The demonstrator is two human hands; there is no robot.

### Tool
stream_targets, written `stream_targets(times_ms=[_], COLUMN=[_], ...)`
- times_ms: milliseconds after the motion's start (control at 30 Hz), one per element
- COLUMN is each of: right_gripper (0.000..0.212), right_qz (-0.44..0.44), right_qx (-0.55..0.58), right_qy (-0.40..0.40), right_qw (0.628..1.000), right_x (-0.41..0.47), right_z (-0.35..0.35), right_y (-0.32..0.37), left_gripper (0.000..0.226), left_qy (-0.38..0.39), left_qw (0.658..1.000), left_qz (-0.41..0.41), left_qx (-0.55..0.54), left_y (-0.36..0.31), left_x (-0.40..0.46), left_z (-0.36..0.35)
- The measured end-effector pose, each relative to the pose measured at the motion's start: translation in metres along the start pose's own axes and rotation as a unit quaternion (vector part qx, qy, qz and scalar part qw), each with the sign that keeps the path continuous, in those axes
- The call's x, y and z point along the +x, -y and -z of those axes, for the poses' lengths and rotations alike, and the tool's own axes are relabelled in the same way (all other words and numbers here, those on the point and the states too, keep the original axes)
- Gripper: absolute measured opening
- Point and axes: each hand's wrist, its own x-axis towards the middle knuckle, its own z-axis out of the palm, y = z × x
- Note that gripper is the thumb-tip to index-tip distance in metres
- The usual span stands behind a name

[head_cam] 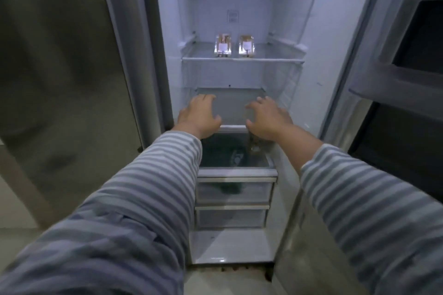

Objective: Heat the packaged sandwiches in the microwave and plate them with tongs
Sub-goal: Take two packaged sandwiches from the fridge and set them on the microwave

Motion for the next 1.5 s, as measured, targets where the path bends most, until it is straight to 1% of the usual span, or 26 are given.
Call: stream_targets(times_ms=[100,233,333,467,567,633,700,800,900,967,1033,1200,1300,1500], right_gripper=[0.055,0.052,0.049,0.049,0.049,0.052,0.057,0.063,0.068,0.07,0.072,0.072,0.069,0.073], right_qz=[0.0,0.003,-0.014,-0.031,-0.055,-0.069,-0.08,-0.086,-0.095,-0.099,-0.113,-0.164,-0.161,-0.141], right_qx=[-0.001,0.011,0.036,0.065,0.115,0.157,0.193,0.215,0.192,0.181,0.193,0.244,0.254,0.245], right_qy=[-0.043,-0.094,-0.135,-0.154,-0.16,-0.158,-0.152,-0.15,-0.131,-0.12,-0.126,-0.17,-0.197,-0.233], right_qw=[0.999,0.996,0.99,0.985,0.979,0.972,0.966,0.961,0.968,0.971,0.966,0.94,0.933,0.93], right_x=[0.05,0.121,0.171,0.236,0.281,0.305,0.323,0.34,0.347,0.349,0.351,0.34,0.32,0.247], right_z=[0.019,0.042,0.057,0.062,0.052,0.041,0.031,0.019,0.016,0.016,0.017,0.026,0.04,0.061], right_y=[-0.003,-0.008,-0.01,-0.018,-0.03,-0.035,-0.04,-0.043,-0.042,-0.041,-0.04,-0.034,-0.029,-0.012], left_gripper=[0.062,0.061,0.056,0.052,0.056,0.06,0.068,0.083,0.09,0.093,0.092,0.089,0.087,0.088], left_qy=[-0.048,-0.112,-0.149,-0.161,-0.165,-0.143,-0.111,-0.077,-0.038,-0.027,-0.043,-0.098,-0.117,-0.151], left_qw=[0.999,0.993,0.987,0.983,0.98,0.98,0.983,0.986,0.986,0.985,0.983,0.971,0.969,0.967], left_qz=[-0.003,-0.033,-0.039,-0.045,-0.007,0.024,0.042,0.054,0.073,0.079,0.082,0.108,0.098,0.068], left_qx=[-0.013,-0.017,-0.045,-0.079,-0.111,-0.138,-0.142,-0.14,-0.146,-0.148,-0.156,-0.192,-0.192,-0.194], left_y=[-0.002,-0.009,-0.01,0.0,0.006,0.009,0.011,0.014,0.02,0.025,0.028,0.029,0.02,-0.008], left_x=[0.057,0.133,0.191,0.265,0.314,0.338,0.353,0.366,0.376,0.38,0.381,0.366,0.345,0.269], left_z=[0.01,0.026,0.027,0.011,-0.006,-0.018,-0.028,-0.038,-0.04,-0.038,-0.036,-0.028,-0.015,0.015])
